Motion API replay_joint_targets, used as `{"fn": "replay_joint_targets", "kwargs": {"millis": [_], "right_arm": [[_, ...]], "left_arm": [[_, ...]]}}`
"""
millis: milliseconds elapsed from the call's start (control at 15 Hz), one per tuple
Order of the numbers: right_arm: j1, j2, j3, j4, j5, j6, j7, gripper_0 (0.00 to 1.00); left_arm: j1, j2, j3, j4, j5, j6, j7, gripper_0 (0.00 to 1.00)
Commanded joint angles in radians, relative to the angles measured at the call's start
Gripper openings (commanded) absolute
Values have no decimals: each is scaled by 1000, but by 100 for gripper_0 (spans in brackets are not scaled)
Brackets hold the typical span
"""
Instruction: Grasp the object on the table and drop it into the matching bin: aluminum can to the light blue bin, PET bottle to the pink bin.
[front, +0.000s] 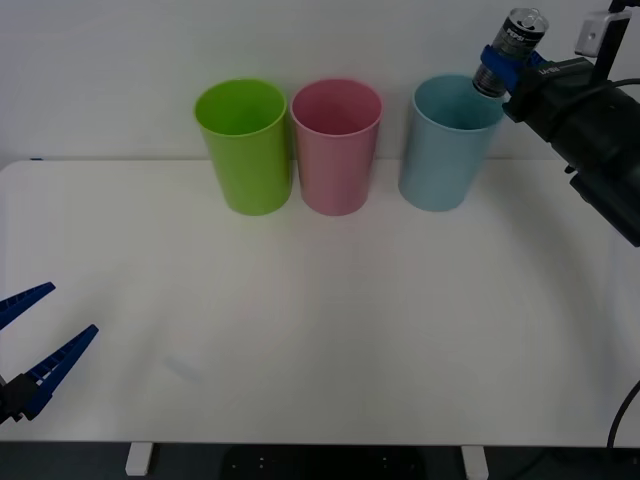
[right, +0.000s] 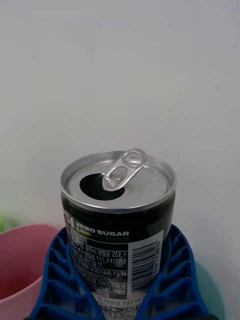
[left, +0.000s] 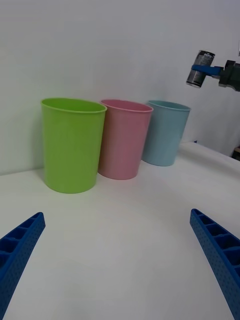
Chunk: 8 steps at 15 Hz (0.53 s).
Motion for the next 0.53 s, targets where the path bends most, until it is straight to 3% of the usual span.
{"fn": "replay_joint_targets", "kwargs": {"millis": [67, 333, 533], "right_arm": [[-88, 20, 1, 119, 20, 16, 15, 0], [-206, 60, 0, 298, 58, 57, 48, 0], [-238, 75, 1, 346, 63, 69, 68, 0]], "left_arm": [[0, 0, 0, 0, 0, 0, 0, 100], [0, 0, 0, 0, 0, 0, 0, 100], [0, 0, 0, 0, 0, 0, 0, 100]]}}
